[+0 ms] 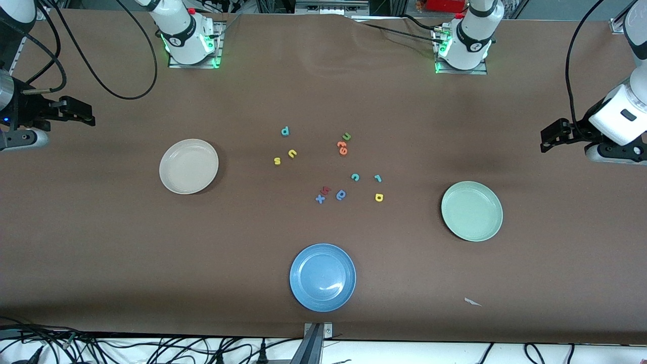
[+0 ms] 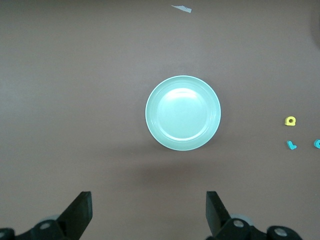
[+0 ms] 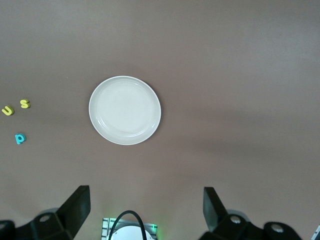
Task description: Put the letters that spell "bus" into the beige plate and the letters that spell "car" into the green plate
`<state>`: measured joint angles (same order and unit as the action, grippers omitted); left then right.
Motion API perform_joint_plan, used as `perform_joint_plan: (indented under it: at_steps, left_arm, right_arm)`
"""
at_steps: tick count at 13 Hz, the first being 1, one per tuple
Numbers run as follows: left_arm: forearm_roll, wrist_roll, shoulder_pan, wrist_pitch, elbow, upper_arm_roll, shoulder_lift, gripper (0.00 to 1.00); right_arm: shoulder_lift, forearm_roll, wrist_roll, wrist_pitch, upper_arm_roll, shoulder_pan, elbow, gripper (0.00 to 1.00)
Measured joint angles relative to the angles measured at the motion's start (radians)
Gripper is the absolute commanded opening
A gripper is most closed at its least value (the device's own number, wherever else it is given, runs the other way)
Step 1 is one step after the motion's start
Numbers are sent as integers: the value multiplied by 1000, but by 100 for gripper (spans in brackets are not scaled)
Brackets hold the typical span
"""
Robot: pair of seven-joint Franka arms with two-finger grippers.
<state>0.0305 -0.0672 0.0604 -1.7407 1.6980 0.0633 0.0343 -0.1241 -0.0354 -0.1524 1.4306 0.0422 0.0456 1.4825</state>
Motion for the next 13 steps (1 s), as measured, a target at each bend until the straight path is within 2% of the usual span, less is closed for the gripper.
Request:
perform_joint_plan:
  at_steps: [13]
  left_arm:
    - [0, 0, -1, 12, 0, 0, -2, 100]
  right_arm:
    - [5, 0, 0, 0, 2, -1, 13, 100]
